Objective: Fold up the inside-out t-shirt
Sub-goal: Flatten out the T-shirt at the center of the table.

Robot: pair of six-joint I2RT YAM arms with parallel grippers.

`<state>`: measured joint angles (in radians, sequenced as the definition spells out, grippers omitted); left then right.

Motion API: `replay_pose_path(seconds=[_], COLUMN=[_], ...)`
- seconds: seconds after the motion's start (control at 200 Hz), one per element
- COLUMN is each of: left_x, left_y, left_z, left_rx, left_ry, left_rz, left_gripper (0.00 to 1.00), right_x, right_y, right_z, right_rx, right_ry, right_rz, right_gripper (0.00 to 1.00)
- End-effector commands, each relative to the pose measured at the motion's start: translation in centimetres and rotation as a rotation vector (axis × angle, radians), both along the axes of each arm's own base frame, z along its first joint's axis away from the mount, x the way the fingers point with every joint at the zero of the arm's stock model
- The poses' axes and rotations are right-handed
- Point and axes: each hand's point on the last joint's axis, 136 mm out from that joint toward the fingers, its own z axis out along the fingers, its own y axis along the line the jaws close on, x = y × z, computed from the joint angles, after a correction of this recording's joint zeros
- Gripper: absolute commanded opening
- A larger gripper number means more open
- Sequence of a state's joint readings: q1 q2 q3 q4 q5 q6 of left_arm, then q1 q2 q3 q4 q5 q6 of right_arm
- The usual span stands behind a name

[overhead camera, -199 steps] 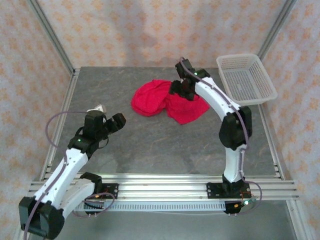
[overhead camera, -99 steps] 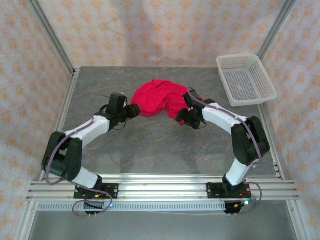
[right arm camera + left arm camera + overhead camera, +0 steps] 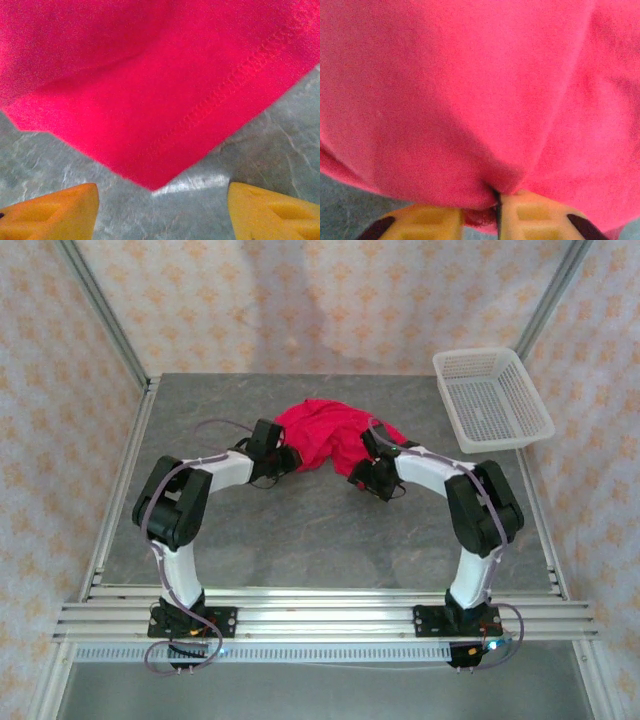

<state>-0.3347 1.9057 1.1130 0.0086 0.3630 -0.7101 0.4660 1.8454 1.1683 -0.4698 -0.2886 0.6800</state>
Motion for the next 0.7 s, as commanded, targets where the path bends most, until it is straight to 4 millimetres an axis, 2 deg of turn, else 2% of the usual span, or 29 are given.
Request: replay_pose_path(seconds=[0.0, 0.045, 0.095, 0.105, 0.175, 0.205, 0.295, 0.435, 0.515, 0.621, 0.671, 0.696], left_x=[0.9, 0.9, 0.8, 0.9, 0.8, 0.8, 0.7, 0.4, -0.1, -1.0, -1.3, -1.5], left_y=[-0.1, 0.1, 0.6, 0.7, 1.3, 1.6, 2.6, 4.7, 5.8, 6.2, 6.1, 6.0], left_z=[0.3, 0.7, 0.7, 1.8, 3.7, 4.5, 7.4, 13.0, 15.9, 18.4, 18.9, 19.1], left_rx=[0.017, 0.032, 0.058, 0.057, 0.091, 0.112, 0.168, 0.206, 0.202, 0.166, 0.153, 0.148], left_ry=[0.004, 0.002, 0.012, -0.008, -0.024, -0.029, -0.044, -0.094, -0.126, -0.159, -0.167, -0.17], left_rz=[0.001, 0.008, 0.015, 0.018, 0.02, 0.021, 0.018, 0.024, 0.038, 0.034, 0.028, 0.024], left_gripper=[0.09, 0.0, 0.0, 0.0, 0.0, 0.0, 0.0, 0.0, 0.0, 0.0, 0.0, 0.0], right_x=[2.6, 3.2, 3.9, 4.1, 5.0, 5.4, 6.4, 7.2, 7.0, 6.0, 5.2, 4.8], right_y=[0.1, 0.1, 0.0, -0.1, -0.2, -0.3, -0.6, -1.2, -1.4, -0.2, 0.7, 1.3], right_z=[-0.3, -0.5, -0.6, -0.5, -0.3, 0.1, 1.4, 5.3, 7.4, 8.3, 8.1, 8.0], right_rx=[-0.017, -0.019, -0.024, -0.025, -0.021, -0.016, -0.01, 0.001, 0.011, 0.068, 0.086, 0.09], right_ry=[-0.05, -0.054, -0.067, -0.07, -0.082, -0.09, -0.117, -0.176, -0.213, -0.213, -0.201, -0.198], right_rz=[-0.04, -0.048, -0.053, -0.054, -0.058, -0.06, -0.064, -0.058, -0.052, -0.019, 0.01, 0.028], right_gripper=[0.68, 0.65, 0.61, 0.59, 0.39, 0.27, 0.0, 0.0, 0.0, 0.0, 0.11, 0.22])
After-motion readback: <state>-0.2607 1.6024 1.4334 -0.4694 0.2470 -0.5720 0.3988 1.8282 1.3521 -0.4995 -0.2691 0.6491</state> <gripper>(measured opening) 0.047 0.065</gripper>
